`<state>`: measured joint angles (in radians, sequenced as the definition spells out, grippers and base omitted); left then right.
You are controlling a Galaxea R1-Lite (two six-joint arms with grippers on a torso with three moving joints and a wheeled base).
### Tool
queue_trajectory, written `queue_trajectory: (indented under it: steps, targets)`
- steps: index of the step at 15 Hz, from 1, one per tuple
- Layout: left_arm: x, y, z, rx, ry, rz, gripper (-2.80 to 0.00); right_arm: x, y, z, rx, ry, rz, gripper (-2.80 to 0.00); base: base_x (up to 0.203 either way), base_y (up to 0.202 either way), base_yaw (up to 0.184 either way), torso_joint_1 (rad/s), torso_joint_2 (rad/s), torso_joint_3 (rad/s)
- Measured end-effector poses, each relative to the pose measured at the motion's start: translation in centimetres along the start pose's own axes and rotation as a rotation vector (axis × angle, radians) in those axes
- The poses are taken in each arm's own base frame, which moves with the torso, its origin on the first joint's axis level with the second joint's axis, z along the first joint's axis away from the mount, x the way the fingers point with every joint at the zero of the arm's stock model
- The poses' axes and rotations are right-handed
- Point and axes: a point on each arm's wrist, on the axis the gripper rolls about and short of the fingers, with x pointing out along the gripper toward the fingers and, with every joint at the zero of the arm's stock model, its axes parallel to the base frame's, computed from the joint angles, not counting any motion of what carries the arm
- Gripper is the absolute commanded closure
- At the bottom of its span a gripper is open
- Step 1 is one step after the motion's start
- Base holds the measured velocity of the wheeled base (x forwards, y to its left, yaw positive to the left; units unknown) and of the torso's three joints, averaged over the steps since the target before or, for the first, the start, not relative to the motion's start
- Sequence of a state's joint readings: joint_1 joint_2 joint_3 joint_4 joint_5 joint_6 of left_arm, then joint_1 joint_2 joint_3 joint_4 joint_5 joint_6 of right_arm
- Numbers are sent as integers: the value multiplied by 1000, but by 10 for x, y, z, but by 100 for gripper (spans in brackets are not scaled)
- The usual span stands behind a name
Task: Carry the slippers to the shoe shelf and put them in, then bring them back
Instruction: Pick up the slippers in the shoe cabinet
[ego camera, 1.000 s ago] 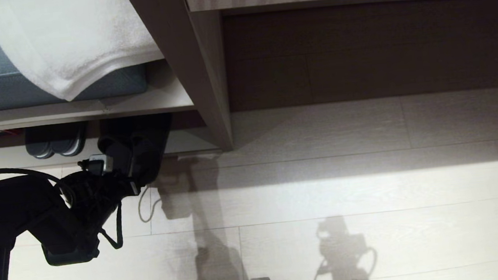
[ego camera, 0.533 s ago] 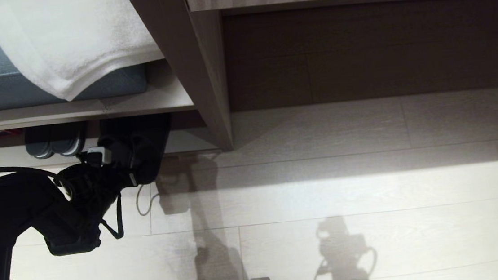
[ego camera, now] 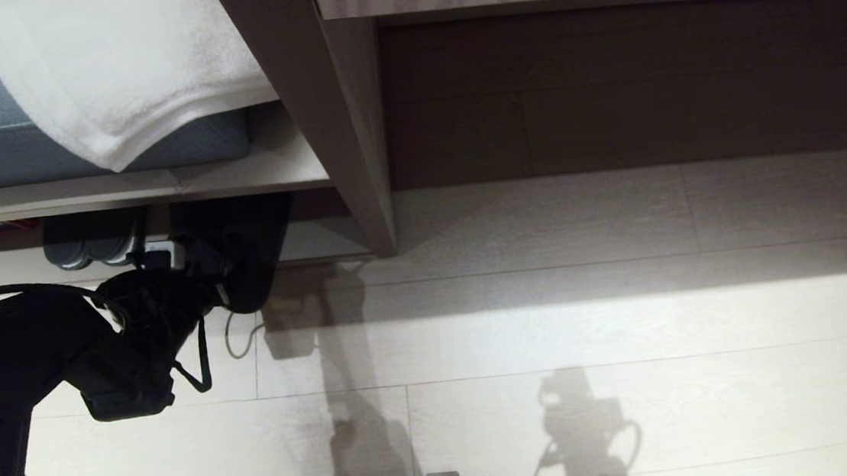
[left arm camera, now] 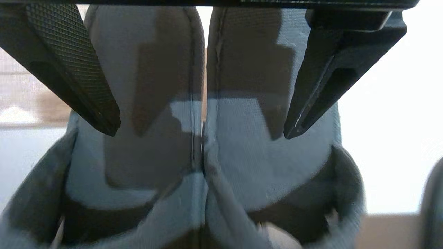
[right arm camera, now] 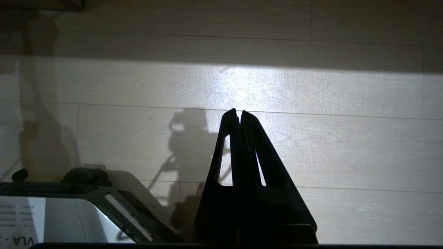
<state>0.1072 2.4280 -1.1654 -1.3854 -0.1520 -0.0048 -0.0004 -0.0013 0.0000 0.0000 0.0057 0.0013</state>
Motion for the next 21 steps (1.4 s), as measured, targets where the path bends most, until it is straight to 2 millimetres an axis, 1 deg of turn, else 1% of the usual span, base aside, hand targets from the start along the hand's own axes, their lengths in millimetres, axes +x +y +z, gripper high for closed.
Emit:
queue_trajectory:
  steps: [9,16,21]
  targets:
    - [20,-1,5,17,-68,-8,-280,0,0,0,0,0,-1,0,0,0,0,0,0,0]
    - [30,-1,3,25,-83,-10,-280,0,0,0,1,0,-1,0,0,0,0,0,0,0]
    - [39,0,7,26,-95,-10,-280,0,0,0,1,0,-1,0,0,0,0,0,0,0]
